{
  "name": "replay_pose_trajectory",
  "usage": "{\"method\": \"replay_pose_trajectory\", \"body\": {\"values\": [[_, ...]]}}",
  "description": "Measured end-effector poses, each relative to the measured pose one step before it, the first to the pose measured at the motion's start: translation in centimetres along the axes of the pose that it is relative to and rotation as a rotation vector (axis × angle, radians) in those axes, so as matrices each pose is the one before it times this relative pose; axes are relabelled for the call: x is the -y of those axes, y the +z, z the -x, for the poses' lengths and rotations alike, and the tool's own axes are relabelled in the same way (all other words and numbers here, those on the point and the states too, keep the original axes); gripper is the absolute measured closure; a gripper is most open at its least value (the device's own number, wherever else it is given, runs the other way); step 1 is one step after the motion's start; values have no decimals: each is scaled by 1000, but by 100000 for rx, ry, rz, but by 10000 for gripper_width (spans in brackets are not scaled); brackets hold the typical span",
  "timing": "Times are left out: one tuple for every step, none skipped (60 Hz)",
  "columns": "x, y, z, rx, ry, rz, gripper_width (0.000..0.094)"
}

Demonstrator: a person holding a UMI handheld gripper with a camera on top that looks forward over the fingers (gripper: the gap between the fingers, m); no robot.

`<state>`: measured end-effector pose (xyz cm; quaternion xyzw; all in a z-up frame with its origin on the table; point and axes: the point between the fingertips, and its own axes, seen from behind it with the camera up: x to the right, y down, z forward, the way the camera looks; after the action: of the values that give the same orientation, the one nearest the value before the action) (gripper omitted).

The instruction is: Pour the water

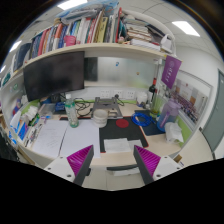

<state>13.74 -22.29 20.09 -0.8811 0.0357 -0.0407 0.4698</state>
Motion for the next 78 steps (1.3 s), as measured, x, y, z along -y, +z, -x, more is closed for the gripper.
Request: {"method": "replay_pose_trajectory", "body": {"values": [[141, 497, 584, 1093, -208, -126, 80], [138, 415, 622, 1141, -134, -231, 80], [175, 408, 660, 1217, -173, -450, 81], [181, 444, 723, 1301, -271, -583, 78], [204, 454, 778, 1411, -313, -812, 78], [201, 490, 796, 1517, -404, -998, 78], [178, 506, 811, 1421, -383, -1000, 80], [127, 539, 789, 1294, -350, -937, 79], [115, 557, 832, 1317, -409, -924, 78], [113, 574, 892, 1362, -497, -965, 79], [137, 598, 910, 1451, -526, -1031, 79], [383, -444, 111, 1506, -558, -479, 79], [-152, 1669, 1483, 1452, -171, -1613, 81], [85, 857, 916, 1329, -81, -975, 80], [39, 851, 849, 1070, 127, -721, 80], [5, 834, 783, 893, 343, -610, 77], [31, 832, 709, 713, 341, -659, 75], [36, 838, 657, 460, 323, -761, 72], [34, 886, 632, 381, 219, -727, 71], [71, 883, 459, 764, 159, -595, 73], [73, 888, 604, 342, -26, -749, 74], [65, 914, 580, 280, -212, -737, 75], [3, 942, 672, -157, -214, -896, 75], [41, 961, 337, 410, -130, -594, 75], [37, 975, 470, 95, -355, -726, 75], [27, 979, 379, -28, -438, -636, 74], [33, 1015, 267, -316, -235, -590, 78], [44, 996, 192, -593, 130, -593, 75], [61, 968, 128, -703, 483, -674, 73], [137, 962, 106, -705, 677, -919, 75], [174, 939, 121, -687, 759, -1047, 76], [122, 924, 53, -657, 612, -859, 77], [69, 882, 1, -666, 444, -676, 76], [71, 845, -18, -750, 325, -594, 76], [105, 807, -22, -800, 101, -577, 77], [85, 815, -44, -730, -117, -514, 77], [32, 766, -91, -759, -341, -378, 76], [15, 768, -107, -839, -486, -280, 76], [1, 749, -103, -860, -533, -244, 79], [21, 719, -32, -679, -525, -334, 78], [10, 671, -29, -609, -539, -365, 78], [9, 650, -50, -607, -501, -443, 78], [3, 625, -25, -466, -511, -472, 76], [-44, 595, 15, -409, -585, -404, 80], [-100, 590, 51, -161, -669, -211, 78], [-115, 547, 108, 29, -683, -149, 78], [-66, 494, 111, 125, -510, -236, 79], [-44, 462, 91, 14, -328, -361, 77], [0, 392, 43, -125, -285, -476, 79], [8, 379, 91, -67, -315, -479, 84], [2, 339, 120, 126, -445, -500, 93], [11, 327, 93, 86, -458, -480, 110], [21, 310, 89, 136, -532, -620, 127], [28, 317, 118, 253, -441, -643, 145], [-10, 293, 139, 370, -347, -539, 164], [-23, 291, 209, 668, -302, -416, 189], [16, 263, 217, 849, -242, -534, 217], [106, 191, -79, 508, -122, -952, 238], [190, 186, -123, -293, -320, -1194, 260], [131, 189, -46, -55, -342, -1037, 291], [117, 200, -167, -343, -317, -884, 322], [133, 184, -216, -494, -238, -914, 366], [175, 168, -60, -215, 151, -916, 393], [86, 163, 68, 266, 876, -647, 397], [10, 173, 71, 363, 1137, -335, 417], [41, 133, -16, 161, 975, -509, 439], [93, 249, 93, -4, 440, -472, 460], [-102, -45, 41, 314, 188, -198, 481], [-36, 114, 30, 517, -110, -399, 501], [9, 18, 26, 257, -310, -15, 520], [-15, 10, 0, -16, -112, 72, 541], [-16, -2, -34, -188, -19, 153, 546], [23, 19, -45, -224, -105, 23, 577], [-18, 1, -35, -237, -56, 163, 577], [-24, 25, -59, -336, -241, 150, 607], [60, 44, -19, -228, -290, -91, 611], [-11, 91, 25, -379, -114, 20, 611], [38, 65, -47, -287, -70, 33, 612]]}}
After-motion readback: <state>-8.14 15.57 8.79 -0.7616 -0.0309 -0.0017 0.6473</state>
